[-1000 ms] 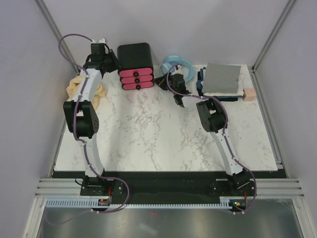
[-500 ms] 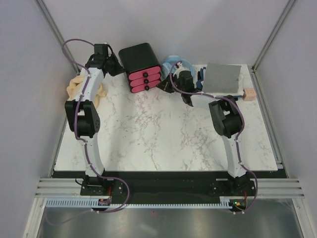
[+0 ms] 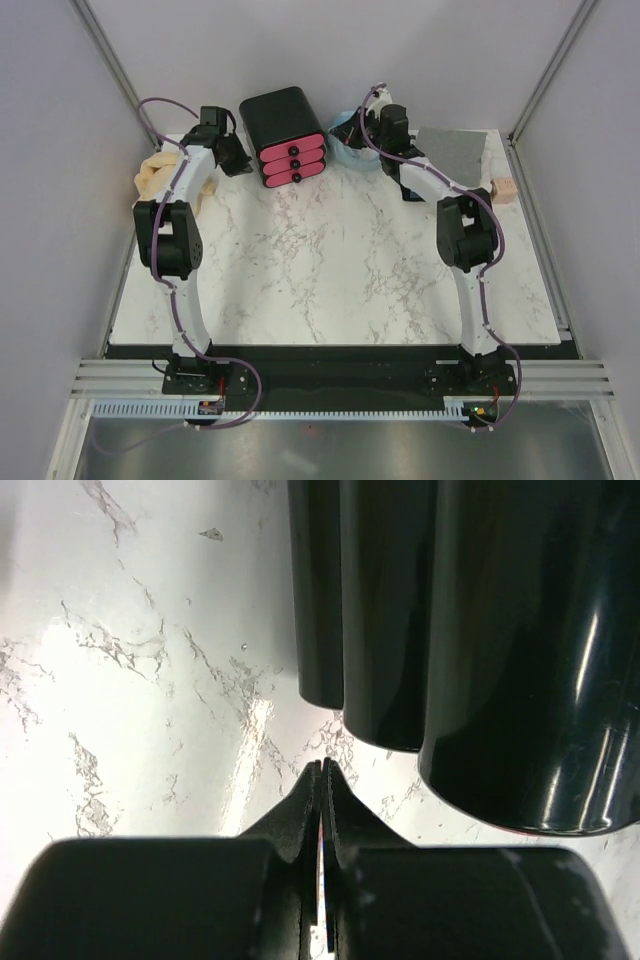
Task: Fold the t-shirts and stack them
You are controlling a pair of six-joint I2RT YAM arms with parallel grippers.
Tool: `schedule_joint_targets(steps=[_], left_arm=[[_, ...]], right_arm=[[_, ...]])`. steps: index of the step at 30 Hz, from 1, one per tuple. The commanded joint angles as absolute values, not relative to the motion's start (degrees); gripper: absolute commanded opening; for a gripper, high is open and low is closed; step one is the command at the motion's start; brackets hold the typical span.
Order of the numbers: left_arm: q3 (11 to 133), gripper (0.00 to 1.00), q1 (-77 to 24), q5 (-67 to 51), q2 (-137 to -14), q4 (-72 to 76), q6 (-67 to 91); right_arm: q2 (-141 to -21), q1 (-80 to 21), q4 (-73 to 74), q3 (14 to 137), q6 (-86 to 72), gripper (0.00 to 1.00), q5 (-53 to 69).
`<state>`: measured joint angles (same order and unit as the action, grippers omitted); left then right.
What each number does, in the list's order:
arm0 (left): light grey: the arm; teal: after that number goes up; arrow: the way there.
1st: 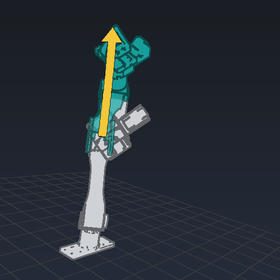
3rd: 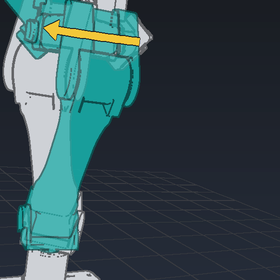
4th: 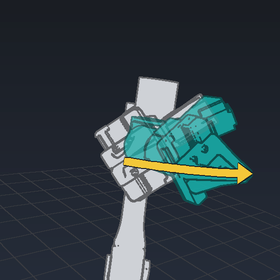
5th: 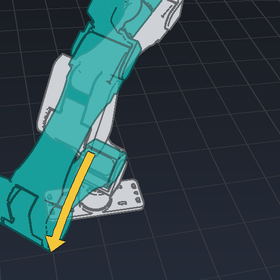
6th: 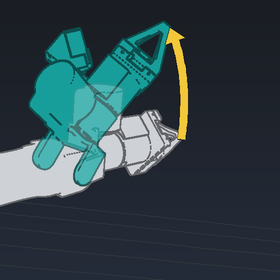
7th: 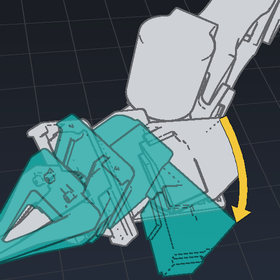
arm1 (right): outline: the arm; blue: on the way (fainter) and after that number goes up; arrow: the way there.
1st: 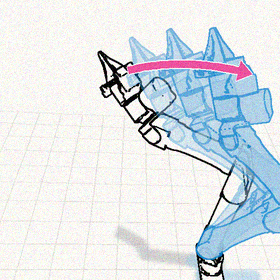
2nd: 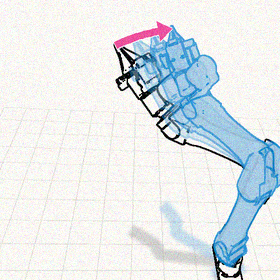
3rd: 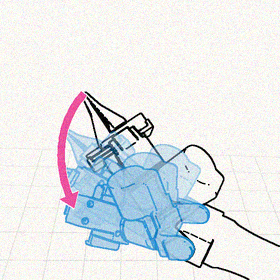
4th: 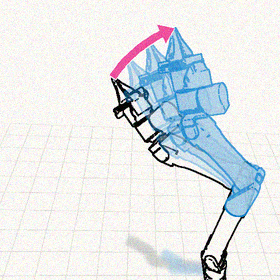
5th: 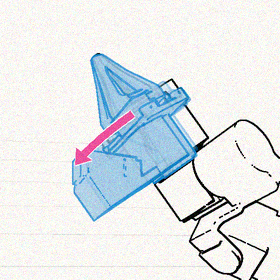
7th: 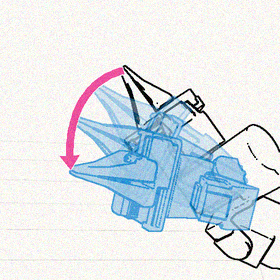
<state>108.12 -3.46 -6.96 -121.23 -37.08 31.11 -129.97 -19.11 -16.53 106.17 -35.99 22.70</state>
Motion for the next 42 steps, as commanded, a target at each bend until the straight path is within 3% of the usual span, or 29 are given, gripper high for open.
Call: schedule_joint_targets(steps=[1, 23, 38, 42], left_arm=[[110.48, 0.02, -3.25, -4.66, -119.62, -35.25, 33.48], [124.98, 0.02, -2.72, -6.33, -133.06, -35.07, 35.77], [120.86, 0.02, -2.9, -5.01, -129.56, -33.84, 34.89], [120.67, 0.02, -2.99, -5.27, -129.55, -33.31, 34.89]], right_arm=[[-135.08, -19.16, -11.95, 114.33, -35.86, 0.0, 20.32], [-152.31, -18.37, -19.68, 128.41, -38.84, 0.0, 22.94], [-149.68, -21.44, -27.86, 123.49, -41.4, 0.0, 23.91], [-151.26, -21.62, -27.42, 126.9, -42.1, 0.0, 25.04]])
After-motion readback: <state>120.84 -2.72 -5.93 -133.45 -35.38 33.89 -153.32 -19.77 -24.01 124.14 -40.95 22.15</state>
